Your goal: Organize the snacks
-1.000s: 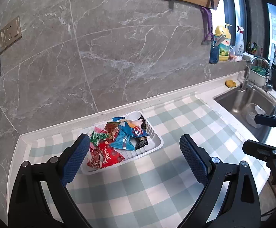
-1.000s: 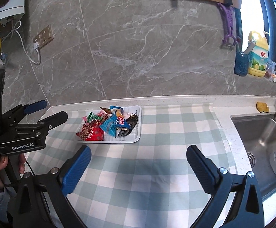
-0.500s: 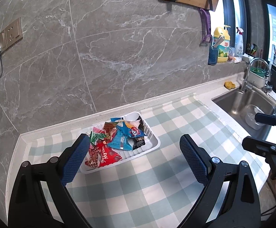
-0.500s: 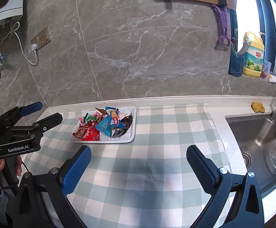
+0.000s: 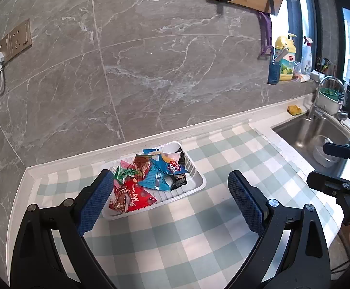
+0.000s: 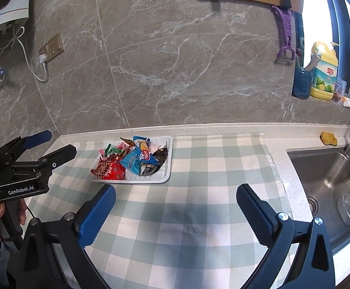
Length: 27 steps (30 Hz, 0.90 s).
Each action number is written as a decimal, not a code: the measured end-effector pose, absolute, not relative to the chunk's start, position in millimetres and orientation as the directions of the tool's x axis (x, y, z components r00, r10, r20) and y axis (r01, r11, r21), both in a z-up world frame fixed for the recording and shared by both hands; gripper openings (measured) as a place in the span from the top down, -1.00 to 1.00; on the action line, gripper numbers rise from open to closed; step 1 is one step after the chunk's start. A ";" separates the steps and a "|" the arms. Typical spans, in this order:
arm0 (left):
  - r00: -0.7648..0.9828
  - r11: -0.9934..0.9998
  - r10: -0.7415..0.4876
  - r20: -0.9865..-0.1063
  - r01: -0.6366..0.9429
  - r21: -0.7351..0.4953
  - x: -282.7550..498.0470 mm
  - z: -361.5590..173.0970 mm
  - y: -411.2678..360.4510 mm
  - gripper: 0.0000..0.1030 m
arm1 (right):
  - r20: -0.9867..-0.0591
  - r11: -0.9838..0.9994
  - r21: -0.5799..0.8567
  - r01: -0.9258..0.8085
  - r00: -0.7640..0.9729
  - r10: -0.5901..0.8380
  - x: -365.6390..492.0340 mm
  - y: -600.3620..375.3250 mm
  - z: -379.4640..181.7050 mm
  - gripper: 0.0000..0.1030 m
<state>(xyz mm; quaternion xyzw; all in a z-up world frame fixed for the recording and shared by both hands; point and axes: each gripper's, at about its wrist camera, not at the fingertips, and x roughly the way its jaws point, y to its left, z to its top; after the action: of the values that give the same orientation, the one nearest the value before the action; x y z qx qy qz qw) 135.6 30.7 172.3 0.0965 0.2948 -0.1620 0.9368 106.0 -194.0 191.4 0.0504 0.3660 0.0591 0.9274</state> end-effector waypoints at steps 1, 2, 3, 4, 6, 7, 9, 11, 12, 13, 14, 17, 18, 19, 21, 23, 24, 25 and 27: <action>0.774 0.930 -0.246 -0.584 0.359 0.085 136.4 172.2 31.0 -0.87 | -0.673 0.988 0.136 -0.076 0.724 0.148 107.9 -193.4 191.1 -0.99; 0.774 0.930 -0.244 -0.584 0.357 0.085 137.1 172.1 31.0 -0.87 | -0.674 0.988 0.136 -0.078 0.724 0.149 108.9 -193.1 191.0 -0.99; 0.774 0.930 -0.243 -0.584 0.356 0.085 137.5 171.7 31.1 -0.87 | -0.675 0.988 0.135 -0.080 0.723 0.151 110.3 -192.6 190.4 -0.99; 0.774 0.931 -0.242 -0.585 0.355 0.084 138.5 171.2 31.4 -0.87 | -0.675 0.987 0.134 -0.082 0.722 0.152 111.6 -192.4 190.2 -0.99; 0.773 0.932 -0.240 -0.587 0.352 0.083 139.3 170.4 32.0 -0.87 | -0.675 0.987 0.134 -0.085 0.722 0.154 112.3 -192.0 189.8 -0.99; 0.774 0.933 -0.238 -0.587 0.350 0.083 138.1 170.2 31.7 -0.87 | -0.674 0.987 0.135 -0.085 0.722 0.154 112.3 -192.0 189.9 -0.99; 0.773 0.933 -0.240 -0.587 0.351 0.080 138.9 169.9 31.8 -0.87 | -0.674 0.987 0.135 -0.086 0.722 0.155 112.0 -191.2 189.4 -0.99; 0.775 0.934 -0.242 -0.585 0.349 0.076 137.9 170.0 32.3 -0.87 | -0.674 0.987 0.136 -0.086 0.722 0.155 112.0 -191.2 189.5 -0.99; 0.775 0.935 -0.242 -0.583 0.348 0.075 137.4 170.2 32.6 -0.87 | -0.674 0.987 0.135 -0.086 0.722 0.155 112.0 -191.3 189.6 -0.99; 0.776 0.935 -0.245 -0.581 0.348 0.071 137.0 170.4 32.7 -0.87 | -0.674 0.987 0.134 -0.085 0.723 0.154 112.0 -191.3 189.7 -0.99; 0.776 0.935 -0.247 -0.580 0.349 0.068 136.9 170.7 33.2 -0.87 | -0.674 0.987 0.135 -0.085 0.723 0.154 112.0 -191.4 189.7 -0.99; 0.783 0.936 -0.251 -0.569 0.347 0.065 135.2 172.7 34.0 -0.87 | -0.674 0.987 0.136 -0.085 0.722 0.155 112.0 -191.6 189.6 -0.99; 0.785 0.936 -0.252 -0.567 0.346 0.064 134.3 173.8 33.8 -0.87 | -0.674 0.987 0.135 -0.086 0.722 0.155 111.9 -191.7 189.6 -0.99; 0.787 0.937 -0.251 -0.564 0.344 0.063 133.9 174.5 34.0 -0.87 | -0.674 0.987 0.136 -0.085 0.722 0.155 111.9 -191.8 189.6 -0.99; 0.792 0.938 -0.248 -0.558 0.339 0.065 133.7 175.8 34.0 -0.87 | -0.674 0.987 0.139 -0.086 0.721 0.158 112.9 -191.9 189.4 -0.99; 0.795 0.939 -0.244 -0.555 0.337 0.070 132.3 177.0 33.2 -0.87 | -0.674 0.987 0.137 -0.085 0.722 0.155 111.8 -190.8 189.4 -0.99; 0.795 0.939 -0.240 -0.557 0.335 0.074 132.4 177.0 32.7 -0.87 | -0.674 0.987 0.137 -0.086 0.722 0.157 112.6 -190.4 189.4 -0.99; 0.794 0.940 -0.235 -0.560 0.333 0.079 132.8 176.6 31.9 -0.87 | -0.674 0.987 0.137 -0.085 0.722 0.156 111.7 -190.9 189.3 -0.99; 0.794 0.940 -0.234 -0.560 0.333 0.079 132.7 175.7 31.2 -0.87 | -0.674 0.987 0.139 -0.085 0.722 0.157 111.7 -190.0 189.2 -0.99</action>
<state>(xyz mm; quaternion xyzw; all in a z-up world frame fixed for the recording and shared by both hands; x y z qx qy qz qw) 132.7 31.2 175.7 0.0869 0.2831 -0.1504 0.9432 111.7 -190.0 189.2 0.0489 0.3672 0.0655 0.9265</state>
